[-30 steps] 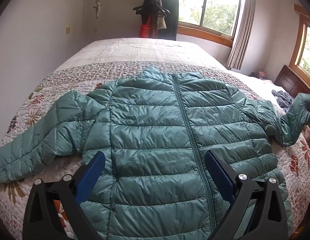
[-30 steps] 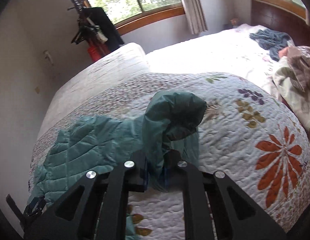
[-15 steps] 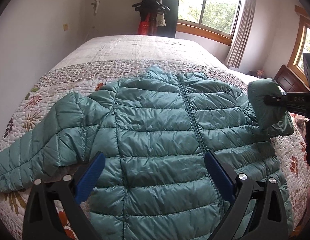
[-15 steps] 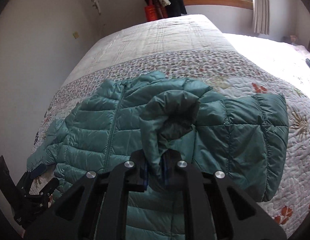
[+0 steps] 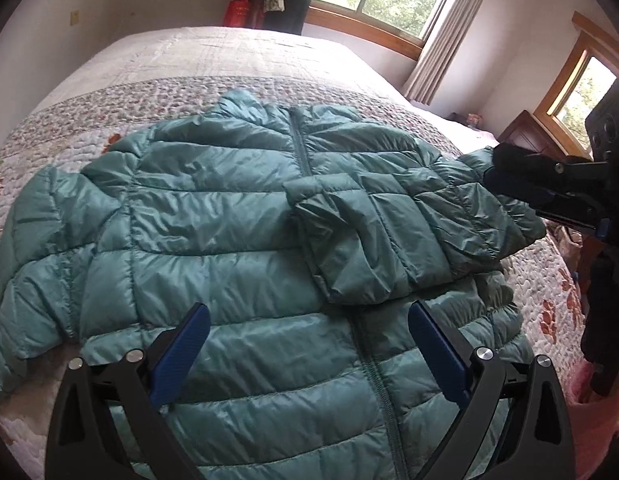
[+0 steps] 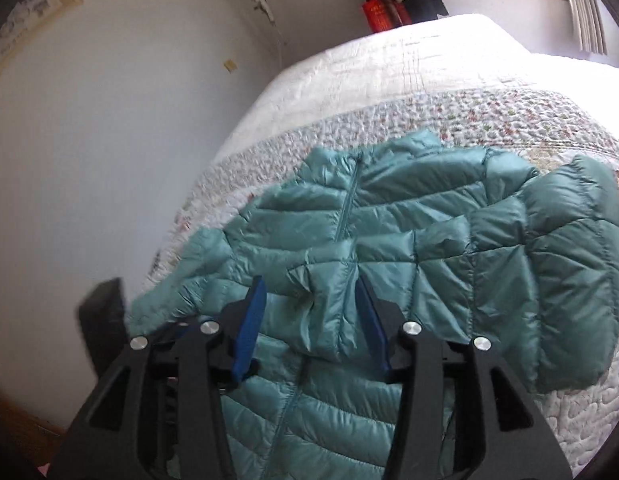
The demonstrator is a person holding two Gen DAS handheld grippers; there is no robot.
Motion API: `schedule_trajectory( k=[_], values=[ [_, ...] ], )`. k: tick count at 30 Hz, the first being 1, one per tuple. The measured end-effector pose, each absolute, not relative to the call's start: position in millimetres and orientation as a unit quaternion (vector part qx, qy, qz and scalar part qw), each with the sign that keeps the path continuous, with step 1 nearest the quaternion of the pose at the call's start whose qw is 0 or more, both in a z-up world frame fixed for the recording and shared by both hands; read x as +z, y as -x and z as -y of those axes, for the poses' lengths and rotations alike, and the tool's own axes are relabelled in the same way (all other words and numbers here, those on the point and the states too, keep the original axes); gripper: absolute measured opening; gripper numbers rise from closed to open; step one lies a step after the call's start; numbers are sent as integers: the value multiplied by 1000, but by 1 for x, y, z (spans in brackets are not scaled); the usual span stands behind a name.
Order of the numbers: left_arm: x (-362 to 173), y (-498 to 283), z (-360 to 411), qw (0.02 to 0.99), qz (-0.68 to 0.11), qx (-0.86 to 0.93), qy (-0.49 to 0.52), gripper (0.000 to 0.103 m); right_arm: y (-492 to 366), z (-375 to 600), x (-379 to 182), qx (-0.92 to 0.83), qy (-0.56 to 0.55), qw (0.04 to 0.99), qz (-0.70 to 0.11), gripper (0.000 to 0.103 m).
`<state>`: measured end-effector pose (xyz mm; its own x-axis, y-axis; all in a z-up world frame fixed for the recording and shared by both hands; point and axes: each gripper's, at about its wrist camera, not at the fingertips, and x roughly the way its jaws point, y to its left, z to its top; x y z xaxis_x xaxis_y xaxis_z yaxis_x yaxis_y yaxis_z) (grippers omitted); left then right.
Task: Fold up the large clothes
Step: 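Fold the held sleeve across the jacket body with the right gripper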
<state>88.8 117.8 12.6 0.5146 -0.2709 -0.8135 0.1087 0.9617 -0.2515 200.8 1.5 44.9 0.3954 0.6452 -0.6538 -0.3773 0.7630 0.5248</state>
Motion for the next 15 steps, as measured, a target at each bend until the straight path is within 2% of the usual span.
schedule_trajectory(
  k=[7, 9, 12, 13, 14, 15],
  values=[
    [-12, -123, -106, 837, -531, -90, 100, 99, -194, 57, 55, 151, -102, 895, -407, 46],
    [-15, -129, -100, 835, -533, -93, 102, 96, -193, 71, 48, 107, -92, 908, -395, 46],
    [-17, -139, -91, 835, -533, -93, 96, 74, -193, 93, 37, 93, -116, 908, -391, 46],
    [-18, -141, -90, 835, -532, -95, 101, 61, -193, 97, 35, 88, -114, 909, -392, 46],
    [-18, -142, -89, 834, -531, -101, 110, 43, -194, 100, 32, 83, -112, 909, -392, 46],
    [-18, -143, -90, 832, -529, -109, 123, 34, -193, 105, 31, 80, -117, 910, -389, 46]
  ],
)
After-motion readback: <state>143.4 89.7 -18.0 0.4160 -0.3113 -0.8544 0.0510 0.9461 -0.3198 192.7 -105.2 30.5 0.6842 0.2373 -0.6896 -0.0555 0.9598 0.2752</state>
